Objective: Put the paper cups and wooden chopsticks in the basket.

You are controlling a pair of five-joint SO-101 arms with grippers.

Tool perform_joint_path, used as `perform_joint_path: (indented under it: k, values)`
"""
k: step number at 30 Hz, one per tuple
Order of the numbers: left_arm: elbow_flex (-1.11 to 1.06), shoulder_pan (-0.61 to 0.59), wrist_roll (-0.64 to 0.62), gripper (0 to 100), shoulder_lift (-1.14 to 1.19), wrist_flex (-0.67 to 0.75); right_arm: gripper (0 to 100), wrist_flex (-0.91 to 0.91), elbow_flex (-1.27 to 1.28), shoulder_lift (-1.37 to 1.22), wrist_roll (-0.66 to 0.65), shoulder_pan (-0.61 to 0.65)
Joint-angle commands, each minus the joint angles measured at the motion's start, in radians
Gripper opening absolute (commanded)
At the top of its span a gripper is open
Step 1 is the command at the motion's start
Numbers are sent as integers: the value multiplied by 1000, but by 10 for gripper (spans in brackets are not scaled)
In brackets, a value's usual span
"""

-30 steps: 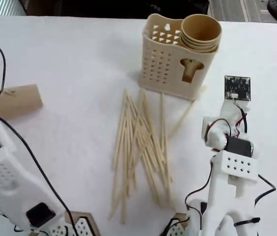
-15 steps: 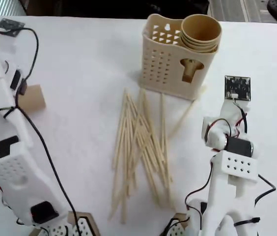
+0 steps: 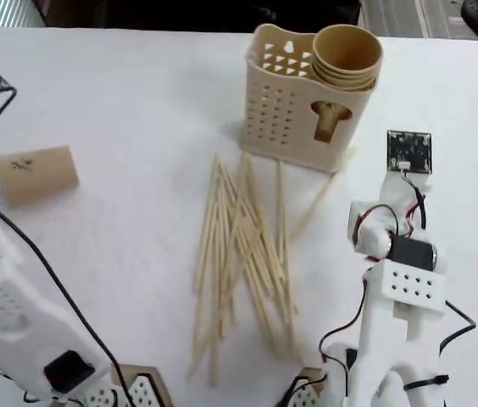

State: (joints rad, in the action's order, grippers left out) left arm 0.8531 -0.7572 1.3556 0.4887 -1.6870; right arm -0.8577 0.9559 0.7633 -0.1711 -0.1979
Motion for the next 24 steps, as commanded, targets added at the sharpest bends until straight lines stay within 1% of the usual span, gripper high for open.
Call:
perform_joint_path:
  k: [1, 6, 10, 13, 17, 21, 24]
  values:
    - [-160, -5, 201, 282, -71, 163, 39, -1, -8, 25, 0, 8]
    - [-379, 28, 204, 282, -73, 439, 39, -1, -6, 22, 0, 8]
    - [-491, 59, 203, 282, -81, 560, 39, 16, -3, 22, 0, 8]
    - [-512, 88, 143, 282, -91, 568, 39, 79, 37, 22, -2, 8]
    - [-537, 127, 31, 282, -162, 549, 39, 137, 83, 30, -72, 19]
    - [-628, 174, 14, 282, -266, 497, 39, 136, 91, 30, -83, 59]
    - [-758, 225, 14, 274, -363, 499, 39, 136, 91, 30, -83, 61]
